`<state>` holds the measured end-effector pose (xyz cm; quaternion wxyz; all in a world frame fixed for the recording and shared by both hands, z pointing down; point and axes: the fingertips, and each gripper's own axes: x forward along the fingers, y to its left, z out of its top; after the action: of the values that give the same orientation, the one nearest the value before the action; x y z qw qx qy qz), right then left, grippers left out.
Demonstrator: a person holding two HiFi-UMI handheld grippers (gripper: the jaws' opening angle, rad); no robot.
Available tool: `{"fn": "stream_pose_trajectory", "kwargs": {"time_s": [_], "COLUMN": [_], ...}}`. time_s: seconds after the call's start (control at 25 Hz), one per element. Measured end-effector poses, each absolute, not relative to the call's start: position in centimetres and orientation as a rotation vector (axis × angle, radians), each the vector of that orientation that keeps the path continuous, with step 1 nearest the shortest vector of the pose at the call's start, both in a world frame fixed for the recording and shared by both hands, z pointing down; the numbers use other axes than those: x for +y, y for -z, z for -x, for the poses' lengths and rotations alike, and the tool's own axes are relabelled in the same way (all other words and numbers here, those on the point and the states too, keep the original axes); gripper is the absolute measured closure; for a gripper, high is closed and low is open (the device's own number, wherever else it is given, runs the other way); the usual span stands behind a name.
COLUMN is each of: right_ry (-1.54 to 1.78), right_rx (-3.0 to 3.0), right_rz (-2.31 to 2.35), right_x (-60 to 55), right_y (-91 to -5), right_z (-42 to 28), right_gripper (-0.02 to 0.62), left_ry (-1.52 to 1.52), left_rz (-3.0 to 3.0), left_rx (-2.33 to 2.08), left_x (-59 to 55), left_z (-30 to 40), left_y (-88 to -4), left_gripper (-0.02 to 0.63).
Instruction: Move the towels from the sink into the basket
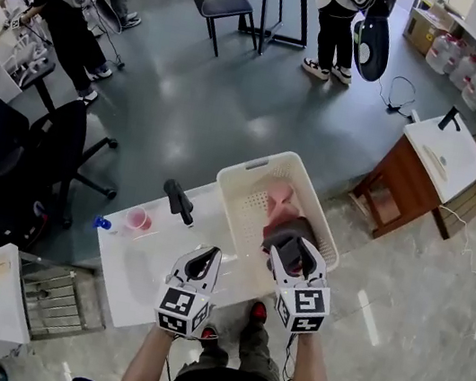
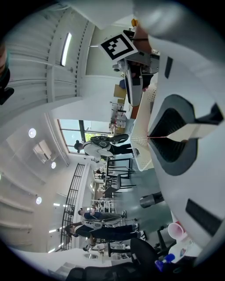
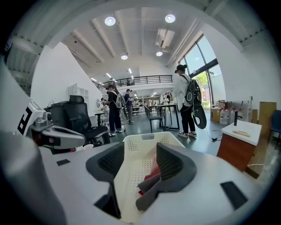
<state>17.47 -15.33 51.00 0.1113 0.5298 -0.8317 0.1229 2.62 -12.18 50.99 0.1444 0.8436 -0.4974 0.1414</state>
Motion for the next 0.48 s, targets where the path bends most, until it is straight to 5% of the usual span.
{"fn": "stream_pose_trajectory", "kwargs": {"time_s": [0.2, 0.48], "right_ry": [-0.340, -0.257], "right_rx": [-2.477, -2.537], "right_rz": [-1.538, -1.502], "right_x": [-14.4, -12.6], "right_y": [-49.7, -47.1], "right_z": [-15.2, -10.5], "right_gripper": [0.357, 0.450], "left_ry": [-0.383, -0.341], "left_rz": [-2.432, -2.434], "left_rx": [-1.483, -1.567], "left_x": [-11.4, -9.6], "left_z": [-0.4, 3.8], "left_y": [-49.4, -47.1], "left_gripper": [0.594, 0.594]}}
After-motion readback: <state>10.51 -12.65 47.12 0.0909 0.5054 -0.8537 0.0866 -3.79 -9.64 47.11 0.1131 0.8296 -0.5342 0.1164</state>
